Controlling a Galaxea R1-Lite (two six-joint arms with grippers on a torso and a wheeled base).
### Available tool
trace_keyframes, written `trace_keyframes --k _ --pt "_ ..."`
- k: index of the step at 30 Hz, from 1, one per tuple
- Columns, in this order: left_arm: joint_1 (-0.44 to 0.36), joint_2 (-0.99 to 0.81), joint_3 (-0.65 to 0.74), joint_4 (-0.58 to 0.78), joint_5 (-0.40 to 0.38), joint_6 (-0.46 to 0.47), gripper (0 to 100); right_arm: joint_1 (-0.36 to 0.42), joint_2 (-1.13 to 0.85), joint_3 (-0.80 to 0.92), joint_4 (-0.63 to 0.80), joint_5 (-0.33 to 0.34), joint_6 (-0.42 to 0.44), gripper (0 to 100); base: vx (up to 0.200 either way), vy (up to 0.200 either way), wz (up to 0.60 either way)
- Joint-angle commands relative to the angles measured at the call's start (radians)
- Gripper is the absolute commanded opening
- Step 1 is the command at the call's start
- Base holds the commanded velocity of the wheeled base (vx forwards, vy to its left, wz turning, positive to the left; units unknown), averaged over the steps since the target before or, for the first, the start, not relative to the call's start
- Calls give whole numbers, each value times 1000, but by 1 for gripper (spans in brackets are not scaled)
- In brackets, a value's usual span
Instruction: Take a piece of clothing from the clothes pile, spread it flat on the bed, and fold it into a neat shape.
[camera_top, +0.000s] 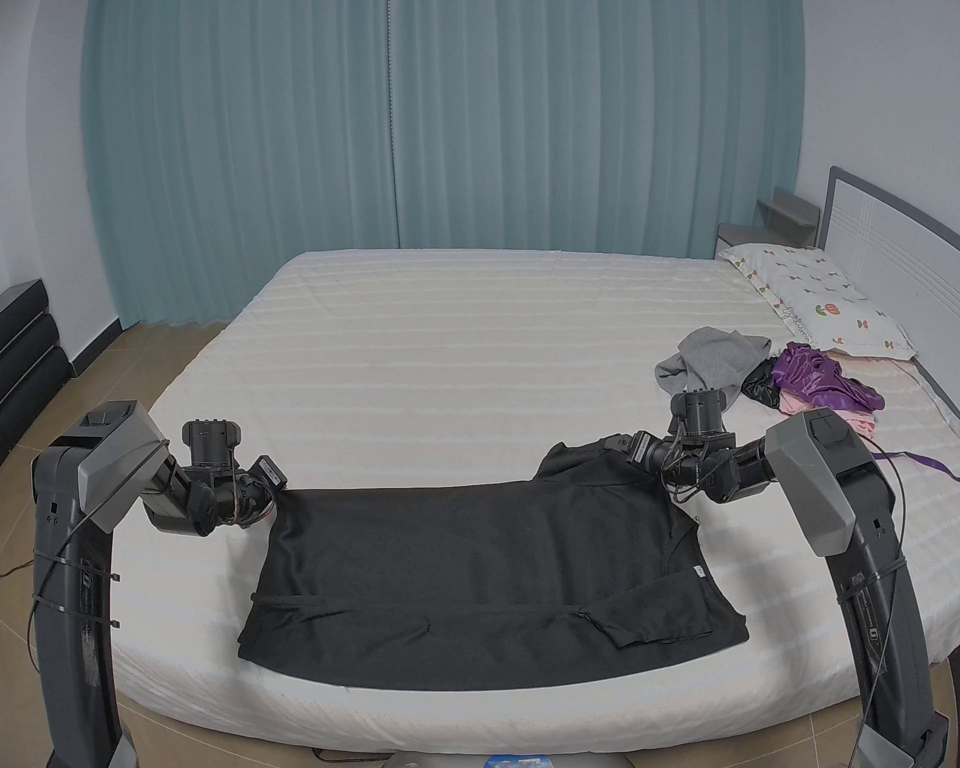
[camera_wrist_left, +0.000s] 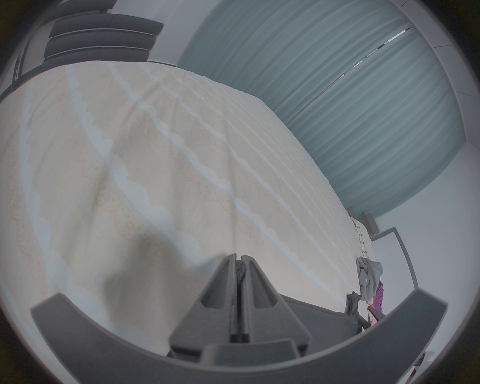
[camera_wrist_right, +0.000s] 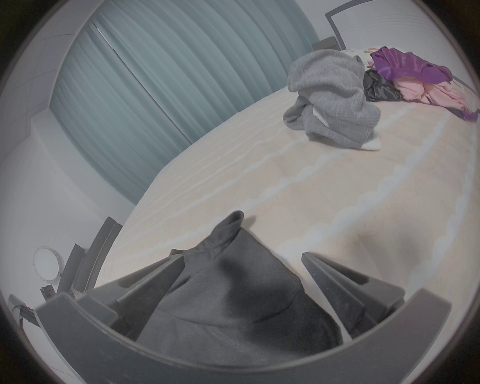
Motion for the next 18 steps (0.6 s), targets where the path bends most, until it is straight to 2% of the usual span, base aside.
trace_keyframes --k 1,5,6,18 --pt "0 -3 0 -1 0 -1 0 0 33 -26 4 0 0 100 0 0 0" --pt "0 0 -3 -1 0 -1 0 3 48 -39 4 -2 -1 100 0 0 0" --pt "2 2 -6 1 0 -1 0 3 55 -46 4 -3 -3 0 0 0 0" --pt "2 4 -8 1 0 1 0 -3 44 -52 18 -5 -3 0 0 0 0"
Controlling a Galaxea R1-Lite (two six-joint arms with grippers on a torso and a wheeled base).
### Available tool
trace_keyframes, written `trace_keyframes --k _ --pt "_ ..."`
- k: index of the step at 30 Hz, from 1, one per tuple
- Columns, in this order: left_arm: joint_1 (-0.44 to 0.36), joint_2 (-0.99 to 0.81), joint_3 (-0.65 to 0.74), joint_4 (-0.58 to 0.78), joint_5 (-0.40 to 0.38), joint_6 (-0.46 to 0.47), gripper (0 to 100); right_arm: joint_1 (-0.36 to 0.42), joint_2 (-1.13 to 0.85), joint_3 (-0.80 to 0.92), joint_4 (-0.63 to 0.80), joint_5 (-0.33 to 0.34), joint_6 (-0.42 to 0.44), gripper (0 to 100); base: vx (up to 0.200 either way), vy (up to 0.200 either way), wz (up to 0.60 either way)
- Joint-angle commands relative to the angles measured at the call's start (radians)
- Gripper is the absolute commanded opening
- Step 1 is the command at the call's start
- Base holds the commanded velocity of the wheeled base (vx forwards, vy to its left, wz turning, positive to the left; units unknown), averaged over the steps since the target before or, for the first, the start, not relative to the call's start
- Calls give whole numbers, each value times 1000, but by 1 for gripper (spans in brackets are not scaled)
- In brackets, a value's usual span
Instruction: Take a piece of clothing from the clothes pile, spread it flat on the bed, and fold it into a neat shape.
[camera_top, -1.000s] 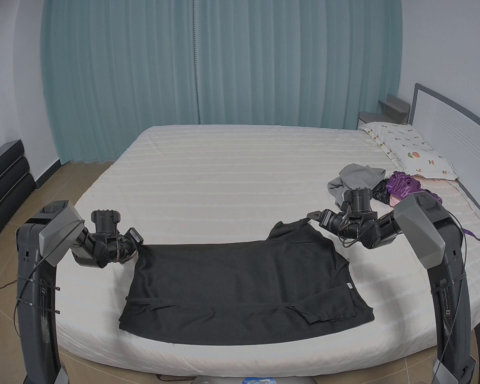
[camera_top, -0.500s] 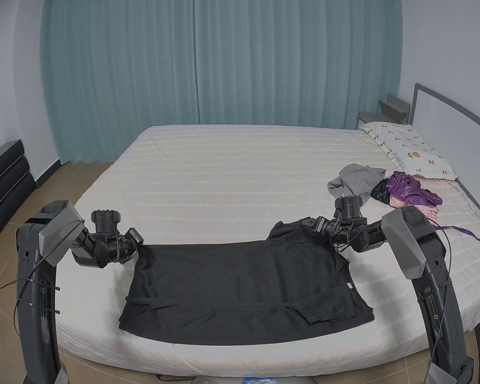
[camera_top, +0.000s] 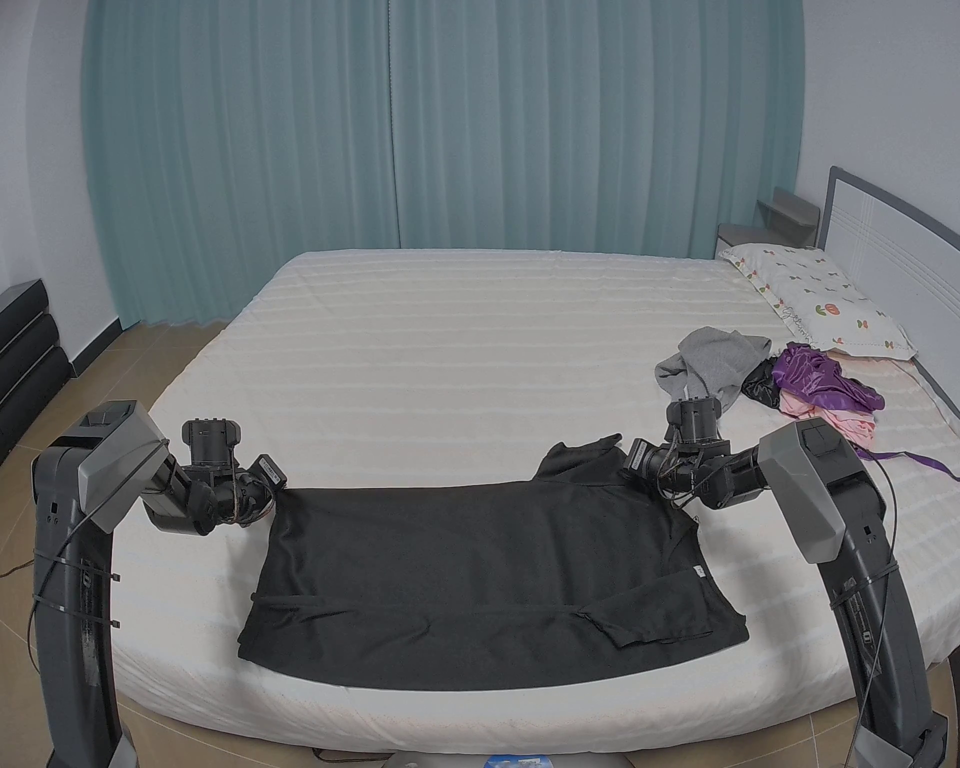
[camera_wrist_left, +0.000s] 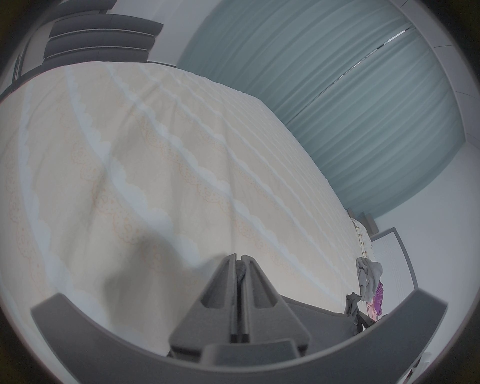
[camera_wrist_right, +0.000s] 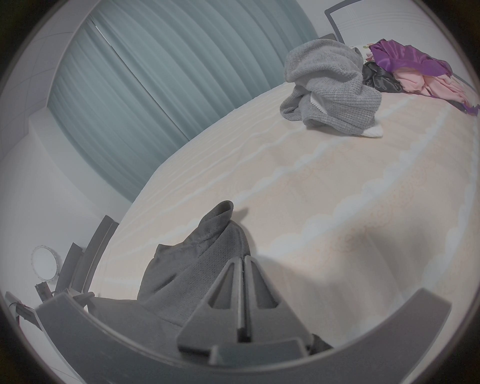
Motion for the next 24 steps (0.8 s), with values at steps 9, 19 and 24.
trace_keyframes --k 9,19,24 --pt "-1 -9 3 -1 0 -5 0 -16 -57 24 6 0 4 0 0 0 0" --pt "11 -60 11 27 5 -6 0 -27 -128 124 -22 2 13 0 0 0 0" --pt "27 -83 28 27 16 -5 0 -33 -160 193 -83 3 15 0 0 0 0"
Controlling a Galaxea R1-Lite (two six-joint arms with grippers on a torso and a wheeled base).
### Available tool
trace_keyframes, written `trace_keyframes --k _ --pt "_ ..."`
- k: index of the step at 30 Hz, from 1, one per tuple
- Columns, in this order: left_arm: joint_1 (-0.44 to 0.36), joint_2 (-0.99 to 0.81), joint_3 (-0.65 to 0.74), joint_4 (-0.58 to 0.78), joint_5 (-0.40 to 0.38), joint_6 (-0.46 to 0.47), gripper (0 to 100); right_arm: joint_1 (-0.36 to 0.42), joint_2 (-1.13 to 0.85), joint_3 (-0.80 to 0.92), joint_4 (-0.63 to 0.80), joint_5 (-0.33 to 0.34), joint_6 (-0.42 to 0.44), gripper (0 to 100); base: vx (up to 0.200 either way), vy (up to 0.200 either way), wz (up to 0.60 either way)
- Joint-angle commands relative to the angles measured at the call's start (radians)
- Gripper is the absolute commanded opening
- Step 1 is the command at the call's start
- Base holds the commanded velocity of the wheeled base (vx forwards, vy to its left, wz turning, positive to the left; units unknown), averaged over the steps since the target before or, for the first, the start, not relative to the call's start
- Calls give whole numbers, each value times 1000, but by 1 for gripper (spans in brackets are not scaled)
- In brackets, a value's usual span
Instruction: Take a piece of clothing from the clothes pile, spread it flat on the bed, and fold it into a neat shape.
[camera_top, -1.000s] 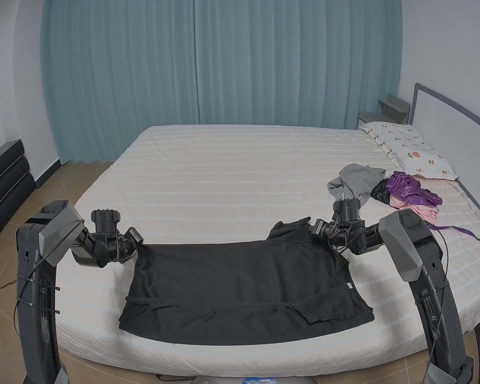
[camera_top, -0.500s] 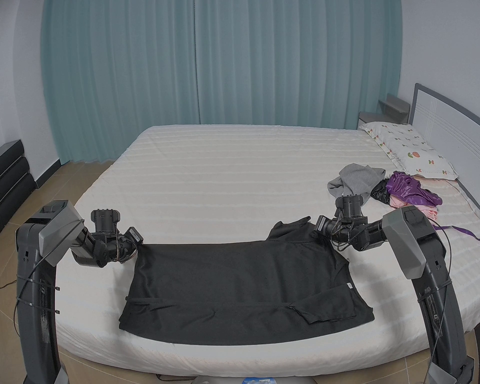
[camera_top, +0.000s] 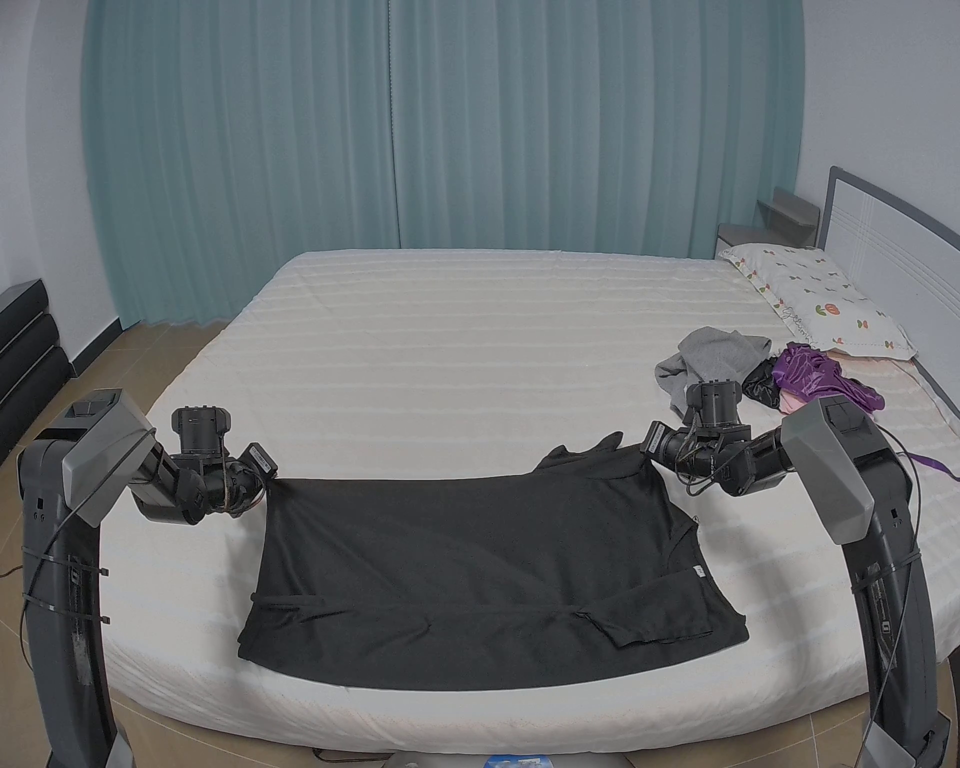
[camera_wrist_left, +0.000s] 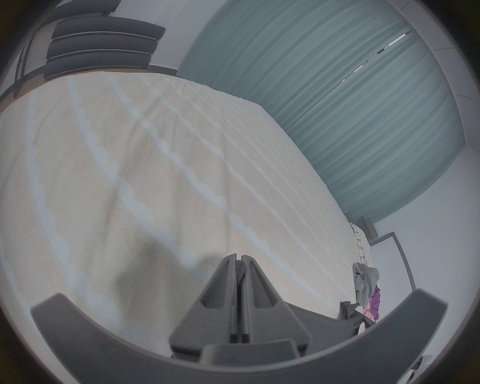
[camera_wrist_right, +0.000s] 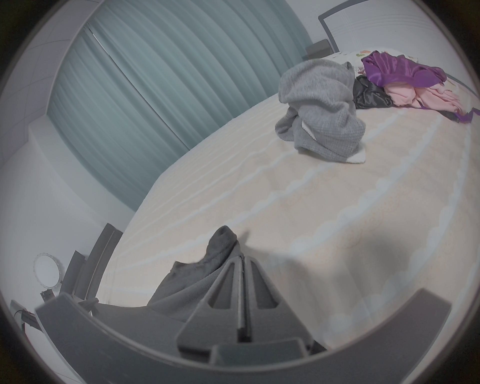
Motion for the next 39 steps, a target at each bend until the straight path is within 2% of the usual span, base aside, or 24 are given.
trace_keyframes --k 1,14,39 --pt "16 -32 18 -2 6 1 0 -6 -47 66 -45 1 0 0 0 0 0" --pt "14 -51 35 -12 5 1 0 -13 -121 176 -155 0 26 0 0 0 0" --pt "8 -77 75 -13 -8 7 0 -38 -219 311 -210 3 37 0 0 0 0"
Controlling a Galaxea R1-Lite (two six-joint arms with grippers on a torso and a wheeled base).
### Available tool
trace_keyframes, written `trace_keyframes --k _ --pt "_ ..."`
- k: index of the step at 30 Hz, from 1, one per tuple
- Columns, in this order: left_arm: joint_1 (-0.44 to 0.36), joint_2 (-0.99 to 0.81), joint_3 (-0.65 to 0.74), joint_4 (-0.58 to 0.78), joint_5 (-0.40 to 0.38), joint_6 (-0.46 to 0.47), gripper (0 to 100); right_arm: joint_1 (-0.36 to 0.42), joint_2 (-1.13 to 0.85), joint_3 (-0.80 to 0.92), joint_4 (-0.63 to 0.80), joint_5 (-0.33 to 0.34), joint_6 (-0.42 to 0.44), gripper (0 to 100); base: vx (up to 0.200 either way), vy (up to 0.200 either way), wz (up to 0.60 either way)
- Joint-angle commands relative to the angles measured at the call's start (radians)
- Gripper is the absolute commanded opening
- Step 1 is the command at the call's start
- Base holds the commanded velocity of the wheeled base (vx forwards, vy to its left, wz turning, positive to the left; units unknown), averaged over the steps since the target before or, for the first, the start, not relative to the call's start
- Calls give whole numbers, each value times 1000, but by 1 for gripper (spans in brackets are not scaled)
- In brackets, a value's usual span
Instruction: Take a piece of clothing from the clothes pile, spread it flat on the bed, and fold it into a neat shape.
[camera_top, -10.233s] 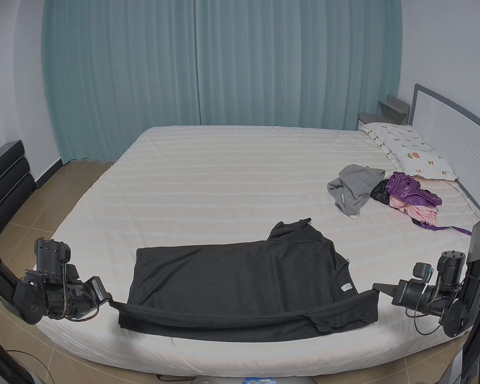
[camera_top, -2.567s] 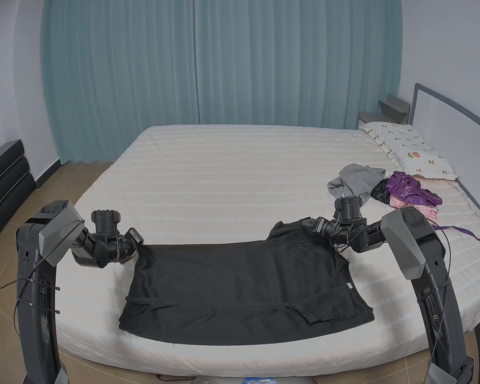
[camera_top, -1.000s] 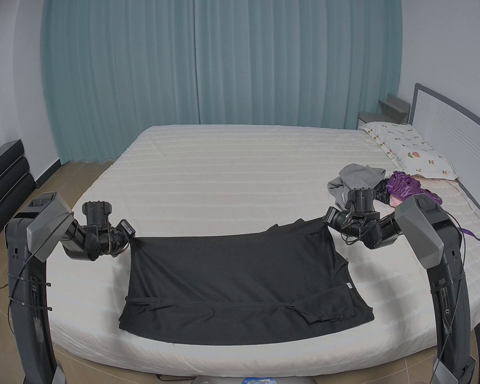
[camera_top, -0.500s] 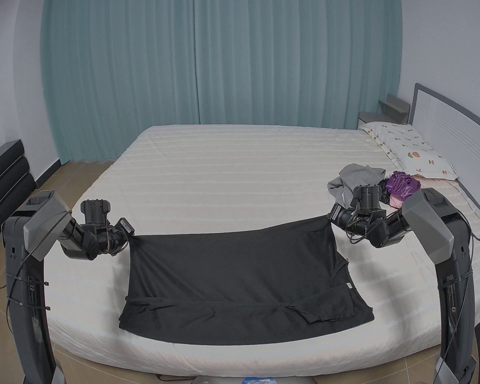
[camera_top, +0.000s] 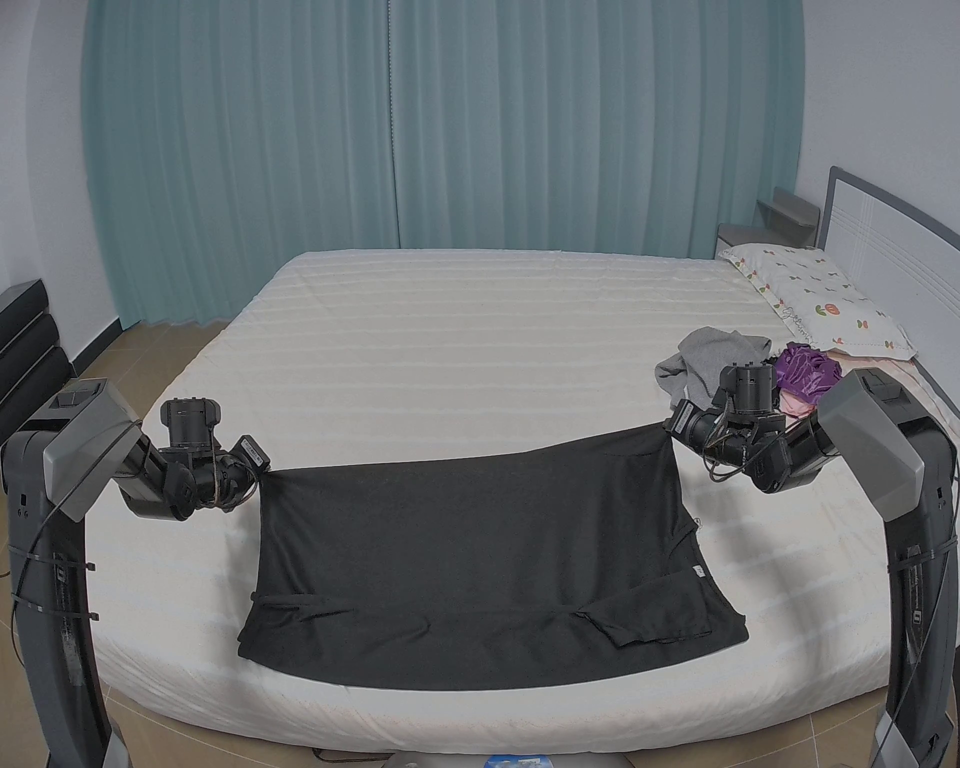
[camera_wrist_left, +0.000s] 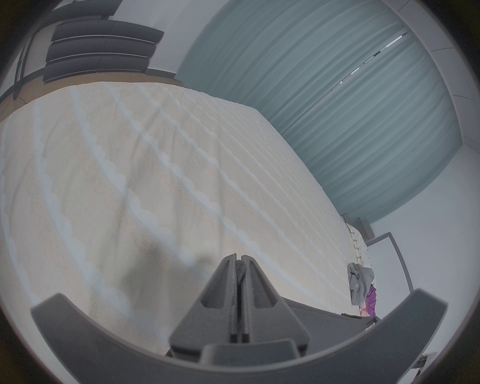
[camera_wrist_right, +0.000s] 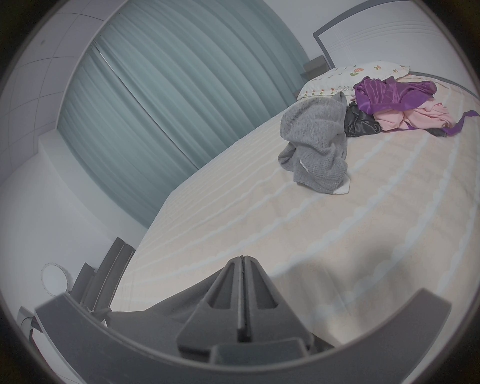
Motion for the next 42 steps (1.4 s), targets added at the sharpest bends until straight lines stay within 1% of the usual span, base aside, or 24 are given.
trace_keyframes --k 1,7,11,13,14,15,21,25,28,34,39,41,42 --pt "0 -7 12 0 -1 0 0 -6 -22 19 0 1 -1 0 0 0 0" --pt "-2 -18 29 1 -1 14 0 -6 -39 74 1 11 -8 0 0 0 0" --pt "0 -66 87 1 1 80 0 -8 -59 124 1 31 -8 0 0 0 0" --pt "0 -81 110 0 1 94 0 -8 -68 141 1 42 -9 0 0 0 0" --pt "0 -83 111 0 1 94 0 -8 -68 143 1 42 -9 0 0 0 0" --pt "-3 -89 122 0 1 97 0 -8 -78 157 1 56 -9 0 0 0 0" --pt "-2 -116 161 1 2 102 0 -11 -116 209 1 68 -15 0 0 0 0" --pt "-3 -138 214 -5 -1 123 0 -17 -151 282 -2 105 -17 0 0 0 0" --pt "-3 -144 234 -17 1 134 0 -19 -173 335 -11 120 -17 0 0 0 0" --pt "-3 -156 286 -41 1 135 0 -20 -203 430 -34 134 -31 0 0 0 0" --pt "-3 -192 348 -46 -1 142 0 -28 -231 499 -57 145 -61 0 0 0 0" --pt "-3 -204 372 -46 -1 152 0 -32 -243 525 -65 145 -66 0 0 0 0" --pt "-3 -213 403 -48 -1 172 0 -34 -256 558 -68 151 -75 0 0 0 0"
